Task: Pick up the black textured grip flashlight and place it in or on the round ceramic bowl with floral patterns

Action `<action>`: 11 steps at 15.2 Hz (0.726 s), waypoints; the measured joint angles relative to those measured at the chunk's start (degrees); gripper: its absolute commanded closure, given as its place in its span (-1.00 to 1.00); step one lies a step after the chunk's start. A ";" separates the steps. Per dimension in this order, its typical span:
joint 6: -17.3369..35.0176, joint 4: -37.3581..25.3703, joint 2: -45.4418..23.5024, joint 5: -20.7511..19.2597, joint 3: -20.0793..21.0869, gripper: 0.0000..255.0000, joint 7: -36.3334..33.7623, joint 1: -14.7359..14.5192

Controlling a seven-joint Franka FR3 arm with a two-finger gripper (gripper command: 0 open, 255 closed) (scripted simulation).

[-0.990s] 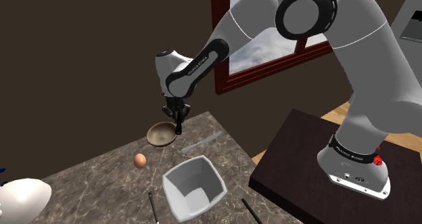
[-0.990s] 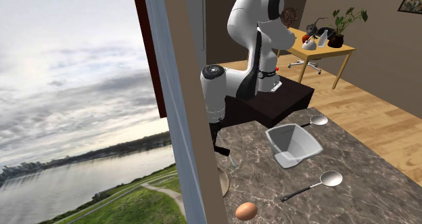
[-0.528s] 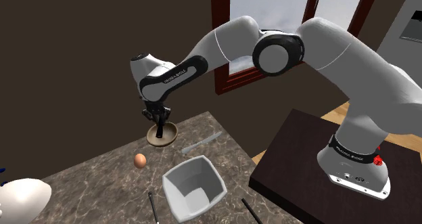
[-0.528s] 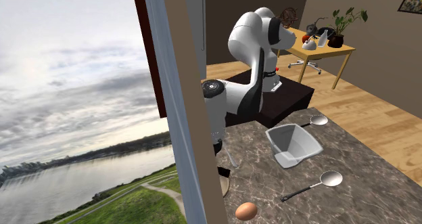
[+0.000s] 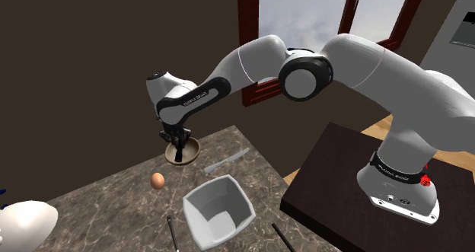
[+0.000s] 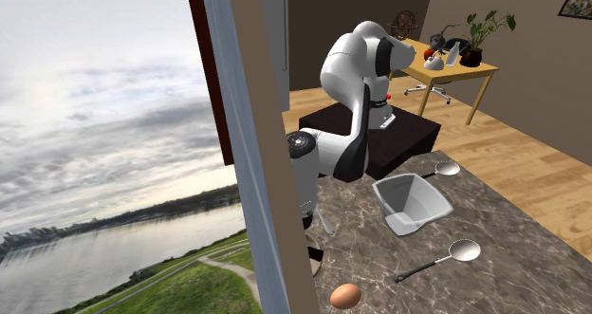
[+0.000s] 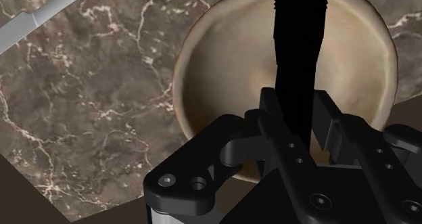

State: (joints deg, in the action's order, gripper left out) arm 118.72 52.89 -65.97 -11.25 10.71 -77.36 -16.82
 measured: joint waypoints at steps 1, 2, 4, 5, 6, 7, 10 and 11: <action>0.29 -0.31 -0.59 -0.03 -0.05 1.00 0.04 -0.01; 0.21 -1.40 -1.58 -0.04 -0.11 1.00 0.03 -0.21; 1.01 -1.59 -2.55 -0.11 -0.19 1.00 -0.01 -0.28; 1.00 -2.41 -3.27 -0.13 -0.24 1.00 0.04 -0.38; 1.23 -2.20 -3.20 -0.15 -0.24 1.00 0.02 -0.35; 1.26 -2.35 -3.30 -0.15 -0.24 1.00 0.05 -0.35; 1.48 -2.02 -3.17 -0.15 -0.23 1.00 0.05 -0.30; 1.43 -2.14 -3.13 -0.16 -0.23 1.00 0.04 -0.30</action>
State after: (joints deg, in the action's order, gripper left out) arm 120.15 50.75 -69.10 -11.42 10.48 -77.32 -17.11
